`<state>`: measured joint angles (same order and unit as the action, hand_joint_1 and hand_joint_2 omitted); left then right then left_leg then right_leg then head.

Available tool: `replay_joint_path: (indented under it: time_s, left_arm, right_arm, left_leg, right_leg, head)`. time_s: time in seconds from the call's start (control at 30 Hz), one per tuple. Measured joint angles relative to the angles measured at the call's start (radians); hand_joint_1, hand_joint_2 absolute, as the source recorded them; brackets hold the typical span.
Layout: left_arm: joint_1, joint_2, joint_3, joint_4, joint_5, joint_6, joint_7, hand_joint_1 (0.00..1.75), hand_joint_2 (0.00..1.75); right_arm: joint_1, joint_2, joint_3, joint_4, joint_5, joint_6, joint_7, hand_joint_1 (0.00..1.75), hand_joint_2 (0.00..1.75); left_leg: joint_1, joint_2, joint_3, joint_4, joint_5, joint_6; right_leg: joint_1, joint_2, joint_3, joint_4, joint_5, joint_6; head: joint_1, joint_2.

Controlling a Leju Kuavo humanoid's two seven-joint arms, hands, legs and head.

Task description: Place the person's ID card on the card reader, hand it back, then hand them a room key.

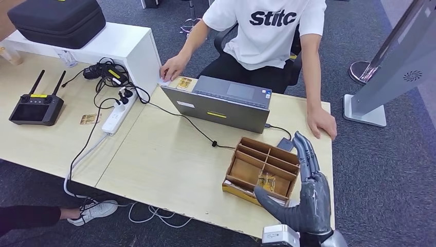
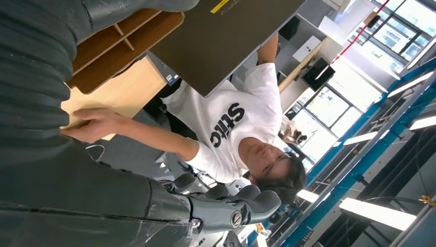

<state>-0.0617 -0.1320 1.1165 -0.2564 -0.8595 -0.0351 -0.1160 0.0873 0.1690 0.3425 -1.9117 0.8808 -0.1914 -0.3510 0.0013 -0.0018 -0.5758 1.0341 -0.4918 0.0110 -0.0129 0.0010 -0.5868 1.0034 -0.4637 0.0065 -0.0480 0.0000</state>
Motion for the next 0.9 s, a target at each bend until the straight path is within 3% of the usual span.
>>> replay_joint_path:
  time_s: [0.17, 0.3, 0.47, 0.9]
  left_arm:
    - [0.0, -0.003, 0.009, 0.0, 0.0, 0.0, 0.0, 0.0, 1.75]
    - [-0.001, -0.005, 0.016, 0.0, -0.004, 0.0, -0.002, 0.0, 1.75]
    - [-0.01, -0.008, 0.022, 0.0, -0.017, -0.001, -0.003, 0.0, 1.75]
    - [-0.015, -0.011, 0.024, 0.0, -0.044, -0.004, -0.009, 0.0, 1.75]
  right_arm:
    - [0.011, -0.004, 0.008, -0.011, 0.017, -0.003, 0.007, 0.0, 1.75]
    - [0.037, -0.005, 0.032, 0.007, 0.146, -0.049, 0.055, 0.0, 1.75]
    - [0.026, -0.016, 0.098, 0.13, 0.327, -0.124, 0.138, 0.0, 1.75]
    - [-0.089, -0.063, 0.221, 0.415, 0.477, -0.146, 0.229, 0.0, 1.75]
  left_leg:
    - [0.0, 0.0, 0.0, 0.0, 0.0, 0.0]
    - [0.0, 0.0, 0.0, 0.0, 0.0, 0.0]
    - [0.0, 0.0, 0.0, 0.0, 0.0, 0.0]
    - [0.0, 0.0, 0.0, 0.0, 0.0, 0.0]
  right_leg:
    - [0.0, 0.0, 0.0, 0.0, 0.0, 0.0]
    - [0.0, 0.0, 0.001, 0.0, 0.0, 0.0]
    - [0.0, 0.0, 0.0, 0.0, 0.0, -0.001]
    - [0.0, 0.0, 0.001, 0.0, 0.0, -0.001]
  head:
    - [0.0, 0.0]
    - [0.0, 0.0]
    - [0.0, 0.0]
    - [0.0, 0.0]
